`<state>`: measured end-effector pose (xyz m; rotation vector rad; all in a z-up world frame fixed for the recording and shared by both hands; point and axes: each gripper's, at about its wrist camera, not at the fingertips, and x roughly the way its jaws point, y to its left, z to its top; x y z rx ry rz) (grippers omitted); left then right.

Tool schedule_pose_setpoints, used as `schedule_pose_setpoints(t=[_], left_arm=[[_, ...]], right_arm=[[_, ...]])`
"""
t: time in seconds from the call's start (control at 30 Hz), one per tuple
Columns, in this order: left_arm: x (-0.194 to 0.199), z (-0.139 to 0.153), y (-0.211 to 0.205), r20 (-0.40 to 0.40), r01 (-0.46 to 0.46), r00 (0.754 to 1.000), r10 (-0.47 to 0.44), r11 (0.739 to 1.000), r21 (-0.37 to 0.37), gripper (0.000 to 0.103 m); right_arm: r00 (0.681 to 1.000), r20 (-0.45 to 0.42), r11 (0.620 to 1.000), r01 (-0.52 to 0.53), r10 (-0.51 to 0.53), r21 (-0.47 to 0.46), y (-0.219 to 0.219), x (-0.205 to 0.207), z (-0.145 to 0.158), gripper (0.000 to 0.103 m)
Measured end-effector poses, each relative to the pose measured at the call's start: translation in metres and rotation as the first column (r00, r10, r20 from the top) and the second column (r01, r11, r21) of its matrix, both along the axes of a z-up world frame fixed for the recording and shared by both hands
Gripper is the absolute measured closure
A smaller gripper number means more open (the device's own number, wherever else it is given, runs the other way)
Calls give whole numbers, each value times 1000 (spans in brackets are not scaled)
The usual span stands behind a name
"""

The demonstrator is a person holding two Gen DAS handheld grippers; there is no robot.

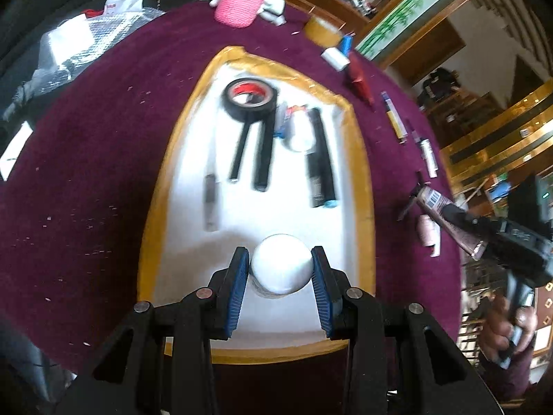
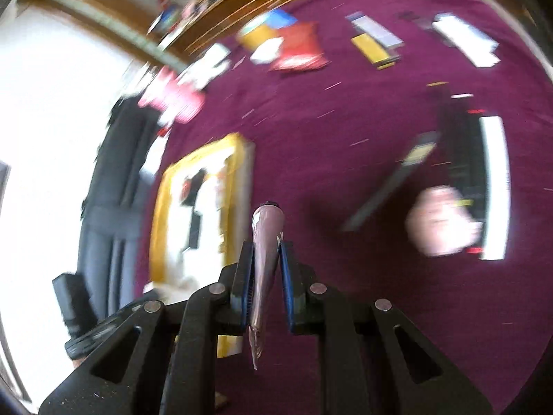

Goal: Organize objects
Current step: 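Carry the white bottle and cream tube over the tray with both tools, then lower the bottle and cream tube into the tray and open both tools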

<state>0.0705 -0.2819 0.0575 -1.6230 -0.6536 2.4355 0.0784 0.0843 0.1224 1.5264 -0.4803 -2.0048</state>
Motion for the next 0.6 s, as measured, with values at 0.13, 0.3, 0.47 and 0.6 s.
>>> schedule_pose_setpoints(t=[0.13, 0.3, 0.47, 0.6], left_arm=[[-3, -10, -13, 48, -15, 999, 16, 1000, -26, 72], [-4, -13, -29, 61, -39, 997, 40, 999, -24, 72], [-13, -15, -48, 72, -81, 994, 81, 997, -11, 72], [-21, -14, -48, 74, -64, 995, 65, 998, -16, 70]], right_arm=[[990, 32, 991, -137, 136, 9, -66, 11, -14, 90], [973, 89, 977, -214, 211, 21, -116, 16, -41, 90], [964, 137, 973, -231, 226, 23, -144, 17, -64, 90], [957, 157, 969, -248, 242, 18, -160, 24, -73, 90]])
